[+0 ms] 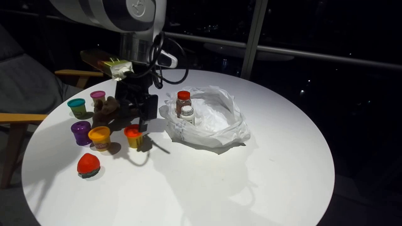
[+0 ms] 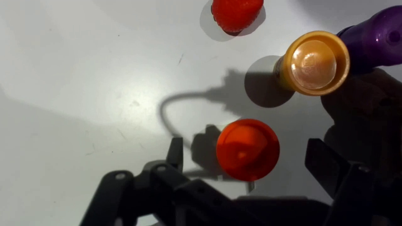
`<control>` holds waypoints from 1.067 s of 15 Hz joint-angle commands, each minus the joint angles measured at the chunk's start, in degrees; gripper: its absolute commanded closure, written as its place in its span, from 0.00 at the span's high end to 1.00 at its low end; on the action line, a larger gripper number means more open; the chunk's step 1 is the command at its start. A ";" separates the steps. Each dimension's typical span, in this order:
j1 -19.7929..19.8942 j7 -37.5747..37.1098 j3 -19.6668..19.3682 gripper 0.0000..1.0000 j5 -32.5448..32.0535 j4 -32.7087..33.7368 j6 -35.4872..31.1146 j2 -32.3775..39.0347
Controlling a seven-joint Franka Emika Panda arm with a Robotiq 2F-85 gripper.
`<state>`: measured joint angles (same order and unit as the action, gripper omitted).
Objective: Put all the objects on the table in the plastic bag
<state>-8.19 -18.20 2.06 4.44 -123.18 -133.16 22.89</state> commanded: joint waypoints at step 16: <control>1.26 5.74 1.30 0.66 4.93 -1.19 -9.29 3.73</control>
<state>-6.63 -11.99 3.17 9.53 -123.46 -139.71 26.83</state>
